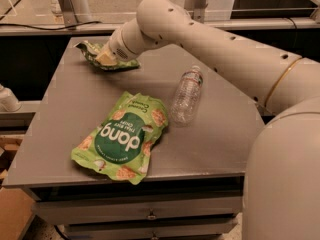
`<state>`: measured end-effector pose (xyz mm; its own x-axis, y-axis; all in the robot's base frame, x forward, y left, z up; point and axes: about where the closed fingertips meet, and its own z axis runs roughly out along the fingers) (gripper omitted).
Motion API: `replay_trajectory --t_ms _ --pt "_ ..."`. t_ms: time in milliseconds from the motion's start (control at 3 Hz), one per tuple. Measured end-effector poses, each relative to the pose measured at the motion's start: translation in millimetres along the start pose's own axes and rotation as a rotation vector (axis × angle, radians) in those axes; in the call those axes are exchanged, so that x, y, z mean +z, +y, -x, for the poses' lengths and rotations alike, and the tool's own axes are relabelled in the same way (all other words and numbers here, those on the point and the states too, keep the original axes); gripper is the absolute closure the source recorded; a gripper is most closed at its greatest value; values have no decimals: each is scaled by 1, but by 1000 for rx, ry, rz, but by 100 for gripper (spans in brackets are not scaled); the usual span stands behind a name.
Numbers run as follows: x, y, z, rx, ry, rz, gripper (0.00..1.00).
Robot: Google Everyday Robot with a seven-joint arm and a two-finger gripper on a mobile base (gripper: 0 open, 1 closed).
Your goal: Pick green jalapeno chip bag
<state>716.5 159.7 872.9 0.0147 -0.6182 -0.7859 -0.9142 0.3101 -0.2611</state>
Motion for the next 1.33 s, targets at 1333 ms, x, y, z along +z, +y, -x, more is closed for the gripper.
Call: replay_trajectory --t_ms 1333 --pt "-60 -57 38 -84 -38 -140 100"
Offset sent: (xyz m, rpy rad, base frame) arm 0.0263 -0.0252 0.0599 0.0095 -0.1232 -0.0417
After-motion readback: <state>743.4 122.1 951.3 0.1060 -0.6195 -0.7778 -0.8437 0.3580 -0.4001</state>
